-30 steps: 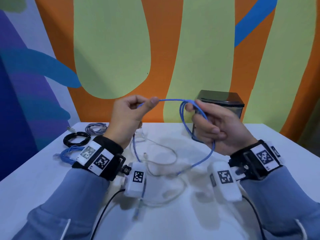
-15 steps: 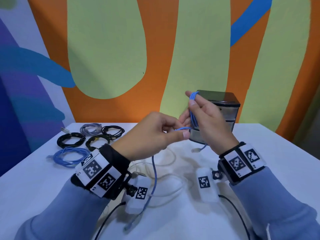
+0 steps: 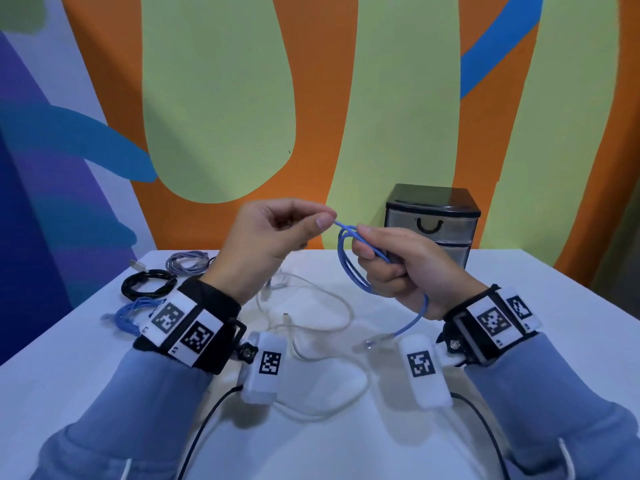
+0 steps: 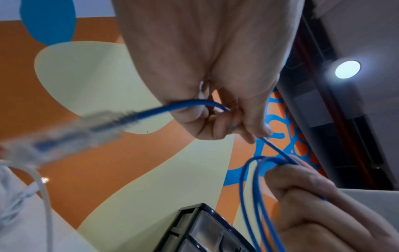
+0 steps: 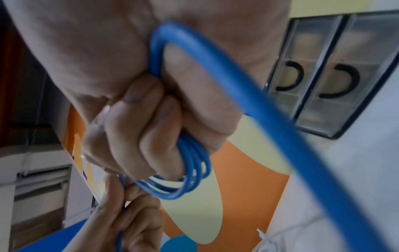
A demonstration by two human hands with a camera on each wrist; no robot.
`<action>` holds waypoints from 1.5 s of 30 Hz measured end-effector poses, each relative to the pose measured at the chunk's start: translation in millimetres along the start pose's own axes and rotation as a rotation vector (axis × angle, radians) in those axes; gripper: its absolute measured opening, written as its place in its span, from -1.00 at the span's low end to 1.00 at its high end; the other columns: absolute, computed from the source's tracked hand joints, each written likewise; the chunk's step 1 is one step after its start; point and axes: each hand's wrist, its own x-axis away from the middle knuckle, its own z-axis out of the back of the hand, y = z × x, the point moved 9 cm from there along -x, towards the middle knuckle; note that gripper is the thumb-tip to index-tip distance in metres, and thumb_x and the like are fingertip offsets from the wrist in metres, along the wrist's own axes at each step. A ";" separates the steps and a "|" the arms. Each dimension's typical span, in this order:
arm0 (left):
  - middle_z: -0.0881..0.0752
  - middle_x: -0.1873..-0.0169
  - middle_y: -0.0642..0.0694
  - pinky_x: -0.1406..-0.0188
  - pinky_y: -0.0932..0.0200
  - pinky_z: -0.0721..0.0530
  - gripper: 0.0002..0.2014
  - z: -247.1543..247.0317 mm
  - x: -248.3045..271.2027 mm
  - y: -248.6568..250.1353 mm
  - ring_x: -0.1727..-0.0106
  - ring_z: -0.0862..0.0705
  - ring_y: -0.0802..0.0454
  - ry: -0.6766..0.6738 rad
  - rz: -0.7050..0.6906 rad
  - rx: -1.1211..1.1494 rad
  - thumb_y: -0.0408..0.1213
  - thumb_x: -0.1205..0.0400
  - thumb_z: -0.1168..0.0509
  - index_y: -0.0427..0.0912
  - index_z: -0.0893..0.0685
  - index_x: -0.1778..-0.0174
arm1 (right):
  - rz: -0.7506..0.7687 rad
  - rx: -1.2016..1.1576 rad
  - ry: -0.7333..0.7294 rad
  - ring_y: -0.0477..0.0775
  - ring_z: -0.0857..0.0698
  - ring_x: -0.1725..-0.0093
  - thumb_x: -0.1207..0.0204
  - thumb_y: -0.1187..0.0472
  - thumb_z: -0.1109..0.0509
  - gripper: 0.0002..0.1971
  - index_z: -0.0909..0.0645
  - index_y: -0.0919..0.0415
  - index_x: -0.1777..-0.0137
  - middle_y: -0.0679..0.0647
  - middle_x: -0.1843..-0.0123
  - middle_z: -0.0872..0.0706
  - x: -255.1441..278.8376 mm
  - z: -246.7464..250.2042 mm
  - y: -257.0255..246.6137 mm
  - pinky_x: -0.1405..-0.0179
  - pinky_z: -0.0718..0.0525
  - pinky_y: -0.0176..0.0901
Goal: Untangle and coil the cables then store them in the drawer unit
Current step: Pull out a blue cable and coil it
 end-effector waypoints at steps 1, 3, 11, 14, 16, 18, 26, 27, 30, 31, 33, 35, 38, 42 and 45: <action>-0.78 0.27 -0.22 0.13 0.17 -0.58 -0.88 0.9 -0.3 3.8 0.21 -0.60 0.01 -0.009 -0.042 -0.014 -0.22 -0.59 -0.56 -0.11 -0.94 0.00 | -0.004 -0.073 -0.010 -0.11 -0.02 0.56 -0.72 -0.04 -0.23 -0.65 -0.47 0.10 0.28 -0.06 0.47 -0.11 0.5 -0.3 0.6 0.57 0.02 -0.25; -0.82 0.08 -0.36 0.01 0.10 -0.63 -0.89 0.8 0.4 11.6 0.09 -0.68 -0.12 -0.018 -0.135 -0.101 -0.29 -0.65 -0.54 -0.13 -0.92 -0.06 | -0.017 -0.212 -0.034 -0.10 0.01 0.59 -0.73 -0.04 -0.20 -0.63 -0.45 0.08 0.31 -0.08 0.49 -0.08 0.3 -2.4 2.6 0.59 0.03 -0.25; -0.63 0.16 0.04 0.16 0.31 -0.51 -0.82 -11.6 5.1 14.4 0.22 -0.61 0.14 0.125 -0.333 -0.549 -0.28 -0.69 -0.54 0.00 -0.94 -0.17 | -0.044 -0.429 -0.116 -0.09 0.03 0.63 -0.74 -0.04 -0.17 -0.61 -0.46 0.06 0.34 -0.10 0.52 -0.06 -6.6 -23.4 14.6 0.64 0.02 -0.28; -0.85 0.05 -0.02 -0.05 0.30 -0.72 -0.71 -22.2 4.1 -2.2 0.09 -0.80 0.18 0.021 -0.093 -0.298 -0.52 -0.75 -0.35 -0.16 -0.92 -0.20 | -0.021 -0.465 -0.122 -0.09 0.02 0.63 -0.73 -0.05 -0.20 -0.62 -0.46 0.05 0.33 -0.10 0.52 -0.06 -8.3 -22.1 15.3 0.61 0.04 -0.25; -0.90 -0.08 -0.25 -0.30 0.08 -0.81 -0.65 -27.4 6.9 -12.2 -0.10 -0.86 0.00 -0.024 0.085 -0.019 -0.57 -0.75 -0.20 -0.29 -0.90 -0.19 | -0.003 -0.492 -0.094 -0.08 0.02 0.62 -0.74 -0.04 -0.20 -0.62 -0.43 0.06 0.31 -0.10 0.52 -0.05 -10.1 -17.2 14.9 0.59 0.04 -0.24; -0.87 -0.14 -0.39 -0.33 0.00 -0.81 -0.66 -32.0 9.6 -16.5 -0.12 -0.85 -0.11 -0.055 0.182 0.112 -0.50 -0.78 -0.16 -0.38 -0.87 -0.18 | 0.011 -0.505 -0.040 -0.08 0.03 0.61 -0.76 -0.03 -0.18 -0.62 -0.40 0.07 0.31 -0.09 0.51 -0.05 -11.3 -11.2 15.2 0.56 0.02 -0.23; -0.88 -0.05 -0.38 -0.27 -0.06 -0.83 -0.78 -36.7 13.6 -27.7 -0.05 -0.87 -0.18 -0.132 0.183 -0.008 -0.45 -0.63 -0.56 -0.35 -0.84 -0.19 | 0.073 -0.458 0.150 -0.11 -0.05 0.62 -0.86 0.00 -0.14 -0.61 -0.41 0.12 0.22 -0.09 0.52 -0.17 -17.5 13.4 19.0 0.58 -0.05 -0.26; -0.88 -0.04 -0.37 -0.28 -0.05 -0.82 -0.73 -37.6 14.3 -30.3 -0.06 -0.88 -0.19 -0.142 0.188 -0.038 -0.55 -0.58 -0.56 -0.36 -0.83 -0.20 | 0.074 -0.436 0.161 -0.13 -0.09 0.63 -0.86 0.00 -0.14 -0.62 -0.41 0.13 0.21 -0.08 0.51 -0.17 -18.3 14.7 20.8 0.57 -0.06 -0.25; -0.90 0.04 -0.34 -0.19 0.04 -0.79 -0.72 -33.0 15.1 -30.9 0.04 -0.86 -0.08 -0.101 0.209 -0.047 -0.68 -0.55 -0.49 -0.40 -0.81 -0.15 | 0.084 -0.401 0.202 -0.15 -0.14 0.63 -0.86 0.01 -0.17 -0.63 -0.46 0.16 0.18 -0.06 0.48 -0.17 -20.8 16.2 24.5 0.57 -0.09 -0.27; -0.90 0.06 -0.34 -0.18 0.06 -0.79 -0.74 -31.9 15.7 -29.3 0.06 -0.84 -0.06 -0.093 0.219 -0.033 -0.67 -0.55 -0.48 -0.39 -0.82 -0.13 | 0.091 -0.403 0.219 -0.15 -0.15 0.63 -0.85 0.01 -0.18 -0.63 -0.49 0.18 0.17 -0.05 0.47 -0.17 -21.3 16.9 25.0 0.58 -0.12 -0.28; -0.91 0.05 -0.32 -0.20 0.07 -0.79 -0.74 -33.1 17.0 -26.8 0.03 -0.85 -0.07 -0.102 0.247 0.021 -0.63 -0.57 -0.47 -0.35 -0.84 -0.14 | 0.113 -0.399 0.265 -0.16 -0.16 0.62 -0.85 0.01 -0.20 -0.63 -0.55 0.22 0.13 -0.05 0.47 -0.17 -21.5 21.9 25.0 0.59 -0.15 -0.30; -0.91 0.02 -0.31 -0.23 0.10 -0.79 -0.74 -36.7 18.6 -25.6 -0.01 -0.87 -0.06 -0.123 0.270 0.068 -0.61 -0.60 -0.45 -0.33 -0.85 -0.17 | 0.130 -0.367 0.314 -0.15 -0.15 0.61 -0.84 0.00 -0.23 -0.62 -0.60 0.25 0.11 -0.04 0.47 -0.16 -20.7 28.6 24.9 0.58 -0.14 -0.29; -0.91 0.06 -0.34 -0.18 0.12 -0.78 -0.78 -37.8 18.4 -27.5 0.08 -0.85 -0.04 -0.089 0.265 0.080 -0.60 -0.59 -0.48 -0.36 -0.84 -0.13 | 0.149 -0.283 0.355 -0.12 -0.12 0.58 -0.82 -0.02 -0.26 -0.62 -0.62 0.25 0.12 -0.04 0.47 -0.16 -20.7 31.7 23.0 0.51 -0.08 -0.20; -0.90 0.12 -0.33 -0.14 0.04 -0.74 -0.80 -34.5 17.7 -28.3 0.13 -0.84 -0.11 -0.015 0.213 0.019 -0.54 -0.53 -0.60 -0.31 -0.82 -0.03 | 0.153 -0.190 0.382 -0.08 -0.09 0.53 -0.83 -0.04 -0.25 -0.61 -0.57 0.21 0.15 0.01 0.42 -0.15 -21.0 31.5 21.8 0.49 -0.06 -0.19; -0.91 0.10 -0.13 -0.07 -0.02 -0.83 -0.69 -36.6 16.2 -20.2 0.06 -0.90 -0.17 -0.012 0.133 -0.090 -0.36 -0.50 -0.71 -0.19 -0.81 -0.11 | 0.110 -0.093 0.406 -0.01 -0.15 0.45 -0.84 -0.08 -0.22 -0.60 -0.54 0.14 0.17 0.03 0.40 -0.25 -20.2 33.4 26.8 0.45 -0.16 -0.15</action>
